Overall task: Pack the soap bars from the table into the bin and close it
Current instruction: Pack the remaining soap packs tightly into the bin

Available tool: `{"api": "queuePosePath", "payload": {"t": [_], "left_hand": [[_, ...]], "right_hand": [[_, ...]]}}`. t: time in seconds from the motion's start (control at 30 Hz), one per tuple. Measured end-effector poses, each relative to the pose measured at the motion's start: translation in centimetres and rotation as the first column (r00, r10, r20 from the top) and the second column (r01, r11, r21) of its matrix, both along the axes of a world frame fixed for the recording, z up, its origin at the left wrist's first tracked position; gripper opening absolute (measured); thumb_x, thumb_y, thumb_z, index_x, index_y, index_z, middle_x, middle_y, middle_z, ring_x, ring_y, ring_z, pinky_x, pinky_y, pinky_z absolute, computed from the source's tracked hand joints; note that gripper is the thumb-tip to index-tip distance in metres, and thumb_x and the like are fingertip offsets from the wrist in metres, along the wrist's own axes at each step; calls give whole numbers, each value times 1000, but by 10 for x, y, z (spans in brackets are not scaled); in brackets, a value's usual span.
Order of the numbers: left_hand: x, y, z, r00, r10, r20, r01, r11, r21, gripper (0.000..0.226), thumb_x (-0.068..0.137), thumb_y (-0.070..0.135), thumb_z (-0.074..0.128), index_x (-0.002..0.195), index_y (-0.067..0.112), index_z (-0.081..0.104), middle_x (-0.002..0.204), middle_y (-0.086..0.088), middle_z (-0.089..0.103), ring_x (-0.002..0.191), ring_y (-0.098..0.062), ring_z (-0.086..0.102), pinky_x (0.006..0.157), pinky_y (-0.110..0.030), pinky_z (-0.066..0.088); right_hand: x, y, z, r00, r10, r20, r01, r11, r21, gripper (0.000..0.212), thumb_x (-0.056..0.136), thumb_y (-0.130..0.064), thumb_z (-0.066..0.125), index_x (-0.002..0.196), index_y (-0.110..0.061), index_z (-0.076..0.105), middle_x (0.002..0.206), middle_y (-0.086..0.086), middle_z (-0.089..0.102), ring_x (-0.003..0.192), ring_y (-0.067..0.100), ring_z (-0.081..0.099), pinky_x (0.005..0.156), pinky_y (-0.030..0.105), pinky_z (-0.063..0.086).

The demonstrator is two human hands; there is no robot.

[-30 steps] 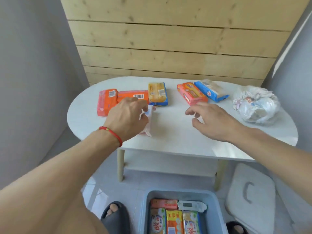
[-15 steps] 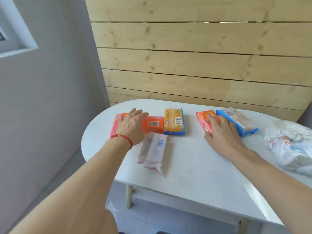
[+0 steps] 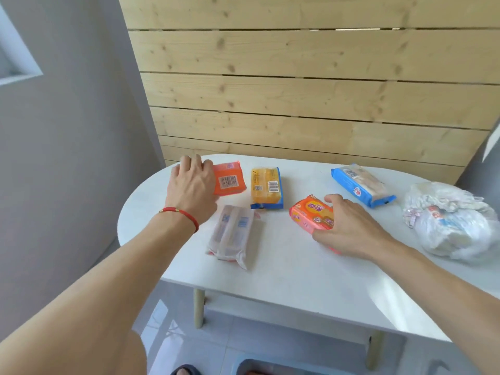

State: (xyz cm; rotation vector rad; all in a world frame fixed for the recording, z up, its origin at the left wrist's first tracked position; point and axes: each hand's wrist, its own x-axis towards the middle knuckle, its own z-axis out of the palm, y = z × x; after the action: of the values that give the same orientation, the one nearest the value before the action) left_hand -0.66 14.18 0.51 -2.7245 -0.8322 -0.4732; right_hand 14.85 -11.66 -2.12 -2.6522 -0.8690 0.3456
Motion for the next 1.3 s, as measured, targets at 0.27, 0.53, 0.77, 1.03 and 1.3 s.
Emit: {"api": "queuePosePath", "payload": {"t": [0.27,0.53,0.77,1.03,1.3], "left_hand": [[-65,-132,8,907,4,421,303,690,-658,56,62,65,69,101,27,55,88,12,63,80,-3,60,65,-17,46],[-133,-225,-74,999,51,-5,5,-195,-981,51,66,41,82,106,14,66,98,-8,78,90,-24,77,88,-46,60],[-136,-253,-154,967,21,-254,-235,-311,-921,31,79,21,79,106,10,71,97,-9,79,87,-25,78,85,-43,62],[-142,-238,-244,859,29,-512,-512,-14,-859,50,74,29,77,120,13,65,112,-8,73,97,-25,71,92,-37,59],[-150,-222,-262,843,-43,-535,-537,-85,-839,61,84,36,74,136,17,47,126,-8,65,109,-25,66,98,-41,56]], "right_hand": [[-26,-45,10,860,-52,-508,261,900,350,83,59,-50,73,136,-25,57,111,-8,70,91,11,70,75,30,53],[-83,-121,18,726,230,-649,72,912,404,59,68,-37,73,126,-28,64,100,0,73,85,11,72,70,26,55],[-139,-156,-27,675,108,-730,-39,993,112,78,61,-51,74,134,-28,58,115,-5,72,100,10,73,83,32,60],[-187,-144,-185,695,-370,-616,202,923,-326,42,88,-24,60,128,-12,56,122,8,66,99,24,68,86,36,60],[-220,-120,-255,739,-539,-405,324,811,-487,58,101,-13,51,151,2,26,145,19,53,129,34,57,99,36,49]]}}
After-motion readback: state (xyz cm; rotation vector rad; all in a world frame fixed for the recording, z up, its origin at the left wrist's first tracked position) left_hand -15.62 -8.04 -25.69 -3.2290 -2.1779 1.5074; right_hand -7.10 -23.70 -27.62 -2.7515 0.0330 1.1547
